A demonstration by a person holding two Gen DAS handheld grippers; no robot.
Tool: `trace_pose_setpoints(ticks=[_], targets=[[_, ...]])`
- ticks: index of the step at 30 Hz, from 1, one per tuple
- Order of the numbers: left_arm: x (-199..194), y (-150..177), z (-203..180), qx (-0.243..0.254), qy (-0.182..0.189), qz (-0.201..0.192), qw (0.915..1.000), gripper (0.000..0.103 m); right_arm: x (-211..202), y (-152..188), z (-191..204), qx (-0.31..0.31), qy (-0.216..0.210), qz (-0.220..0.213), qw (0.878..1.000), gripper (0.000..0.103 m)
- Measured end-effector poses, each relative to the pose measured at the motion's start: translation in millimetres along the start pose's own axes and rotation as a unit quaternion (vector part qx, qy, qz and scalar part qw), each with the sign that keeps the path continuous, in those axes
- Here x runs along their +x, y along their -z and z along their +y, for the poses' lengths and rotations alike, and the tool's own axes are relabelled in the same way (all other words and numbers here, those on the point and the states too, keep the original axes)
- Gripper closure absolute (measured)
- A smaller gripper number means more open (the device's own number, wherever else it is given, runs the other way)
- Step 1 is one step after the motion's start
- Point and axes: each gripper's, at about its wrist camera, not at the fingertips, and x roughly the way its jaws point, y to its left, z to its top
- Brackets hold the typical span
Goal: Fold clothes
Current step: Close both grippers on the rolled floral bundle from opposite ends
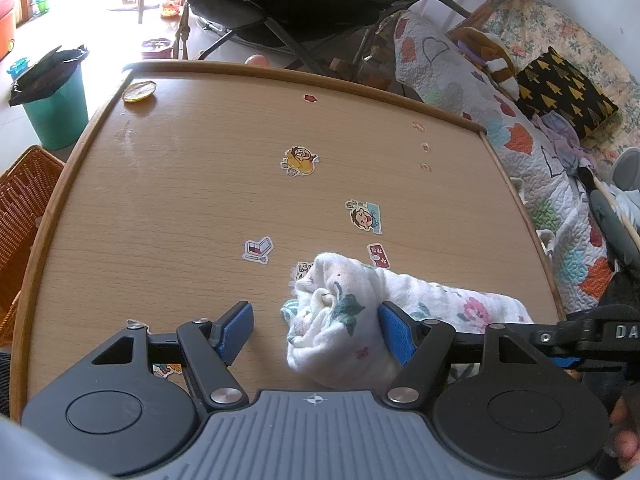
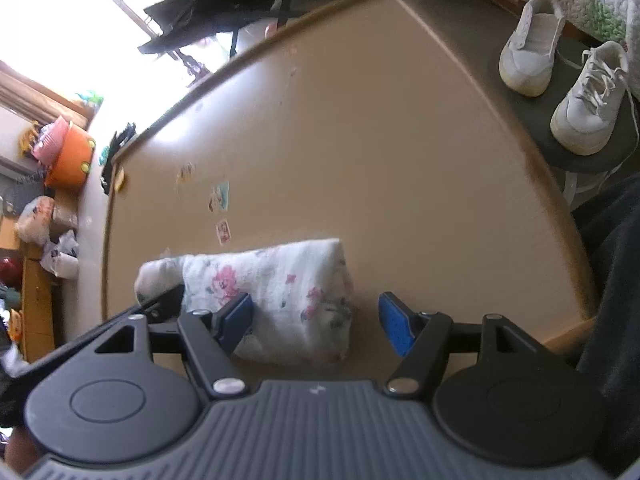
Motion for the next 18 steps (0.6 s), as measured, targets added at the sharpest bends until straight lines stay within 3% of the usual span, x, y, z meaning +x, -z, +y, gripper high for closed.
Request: trace_pose_setpoints(ticks=[9,18], targets=[[-0.6,0.7,-1.2,-0.003,0.000,-0.001,1.0000,0.031,4.2,-0.7,3.6,0.000,-0.011,0.008,1.000,0.026],[0.0,1.2,-3.8,-0.003,0.003,0.004,1.0000,0.031,7.6,3.4,18.8,-0.042,-0.009,0.008,0.999,0.029]])
